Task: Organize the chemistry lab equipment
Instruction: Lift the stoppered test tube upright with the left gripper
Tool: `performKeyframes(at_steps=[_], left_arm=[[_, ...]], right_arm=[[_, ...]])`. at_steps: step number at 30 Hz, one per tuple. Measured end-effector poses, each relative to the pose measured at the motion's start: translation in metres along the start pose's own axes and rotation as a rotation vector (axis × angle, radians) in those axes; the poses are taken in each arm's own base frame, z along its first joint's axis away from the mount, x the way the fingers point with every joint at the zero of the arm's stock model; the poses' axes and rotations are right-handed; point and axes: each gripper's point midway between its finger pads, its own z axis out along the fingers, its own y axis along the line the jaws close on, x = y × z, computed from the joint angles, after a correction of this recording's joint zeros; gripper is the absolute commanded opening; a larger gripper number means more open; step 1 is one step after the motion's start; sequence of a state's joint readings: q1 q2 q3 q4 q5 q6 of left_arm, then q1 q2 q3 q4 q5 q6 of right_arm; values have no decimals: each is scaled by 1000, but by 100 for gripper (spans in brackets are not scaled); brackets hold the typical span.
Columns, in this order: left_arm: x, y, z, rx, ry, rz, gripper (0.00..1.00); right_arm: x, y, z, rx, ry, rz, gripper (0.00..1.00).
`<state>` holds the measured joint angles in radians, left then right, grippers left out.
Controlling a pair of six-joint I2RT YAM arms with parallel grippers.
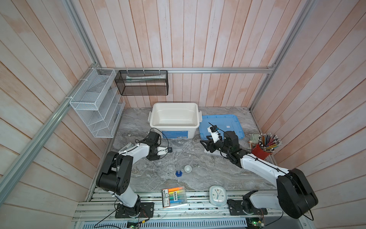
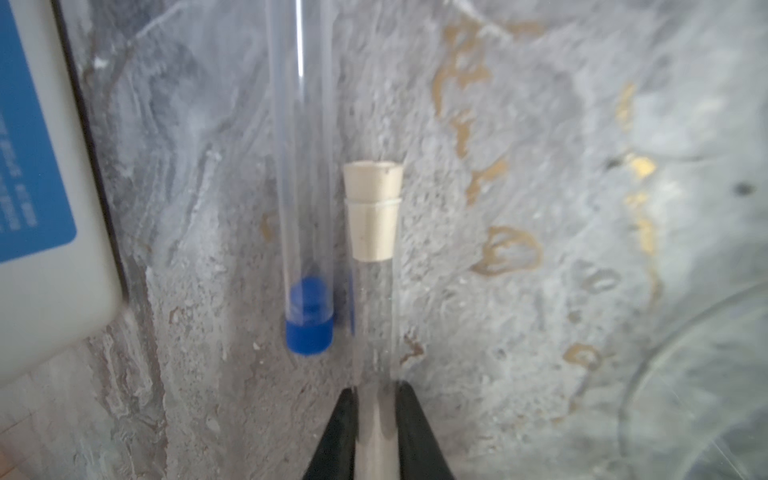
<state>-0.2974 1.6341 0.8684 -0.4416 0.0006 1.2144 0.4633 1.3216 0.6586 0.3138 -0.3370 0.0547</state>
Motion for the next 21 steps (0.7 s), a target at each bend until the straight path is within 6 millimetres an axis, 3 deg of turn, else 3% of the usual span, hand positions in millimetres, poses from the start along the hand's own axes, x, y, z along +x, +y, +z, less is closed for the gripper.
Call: performKeyframes(at_steps=[13,21], left_arm=[[-41,-11,1,16,-65,14,25],[-54,-10,0,1,-92,8,46]], right_arm=[[3,0,-1,4,3,7,62],[8,-1,-1,5,13,13,62]])
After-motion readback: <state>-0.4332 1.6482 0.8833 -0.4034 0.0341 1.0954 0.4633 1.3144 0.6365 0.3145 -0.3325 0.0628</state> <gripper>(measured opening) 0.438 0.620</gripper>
